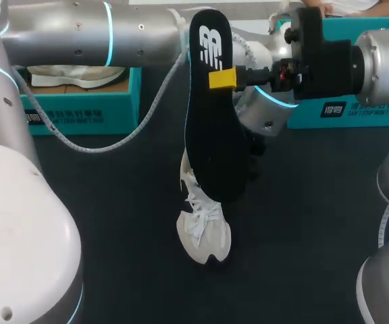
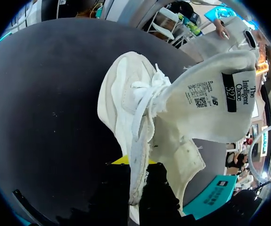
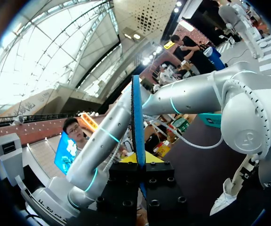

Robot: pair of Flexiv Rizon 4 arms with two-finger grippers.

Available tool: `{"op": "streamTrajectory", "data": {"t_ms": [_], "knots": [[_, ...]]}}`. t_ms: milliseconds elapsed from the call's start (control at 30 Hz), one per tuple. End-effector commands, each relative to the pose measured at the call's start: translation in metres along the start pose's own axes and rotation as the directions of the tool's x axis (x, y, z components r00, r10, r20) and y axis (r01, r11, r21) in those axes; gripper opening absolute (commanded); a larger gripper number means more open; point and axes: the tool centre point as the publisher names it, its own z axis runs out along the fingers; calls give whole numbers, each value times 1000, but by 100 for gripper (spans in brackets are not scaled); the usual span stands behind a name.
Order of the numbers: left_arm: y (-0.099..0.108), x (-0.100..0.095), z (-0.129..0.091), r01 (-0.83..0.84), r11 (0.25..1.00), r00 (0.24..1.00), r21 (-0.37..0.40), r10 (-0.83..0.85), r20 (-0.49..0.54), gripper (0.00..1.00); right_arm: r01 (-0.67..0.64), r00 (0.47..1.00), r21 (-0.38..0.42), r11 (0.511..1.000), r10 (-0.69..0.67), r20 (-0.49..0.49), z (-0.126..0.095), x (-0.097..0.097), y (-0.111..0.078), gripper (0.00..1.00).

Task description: Take the shoe out of the shoebox, open the shoe tongue, remove and reinsert the insole, then place the shoe into the shoebox

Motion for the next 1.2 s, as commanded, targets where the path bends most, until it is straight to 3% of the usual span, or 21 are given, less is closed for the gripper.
{"op": "streamTrajectory", "data": {"t_ms": [33,67,100,233,433,833,933,1033,1200], "knots": [[1,-2,0,-14,1000,1000,-3,14,-23,15,-1,1000,0,1000,1,1,4,0,1,0],[0,0,-1,-15,1000,1000,-4,15,-21,50,-1,1000,0,1000,1,1,4,0,1,0],[1,0,-2,-15,1000,1000,-3,15,-20,100,-1,1000,0,1000,1,1,4,0,1,0],[5,6,-11,-21,1000,999,22,20,30,100,-1,1000,0,1000,1,1,4,0,1,0],[15,23,-42,25,1000,984,11,-27,174,100,-1,1000,0,1000,1,1,4,0,1,0],[46,66,-103,134,990,883,-41,-100,458,100,-1,1000,0,1000,1,1,4,0,1,0],[52,78,-112,149,987,850,-53,-100,517,100,-98,992,-127,987,107,65,-21,-11,1,0],[59,90,-121,166,985,818,-46,-111,565,100,-115,987,-206,972,135,85,-44,-21,11,0],[67,118,-132,155,987,759,-37,-95,644,100,-127,983,-217,968,152,104,-70,-40,33,0]]}}
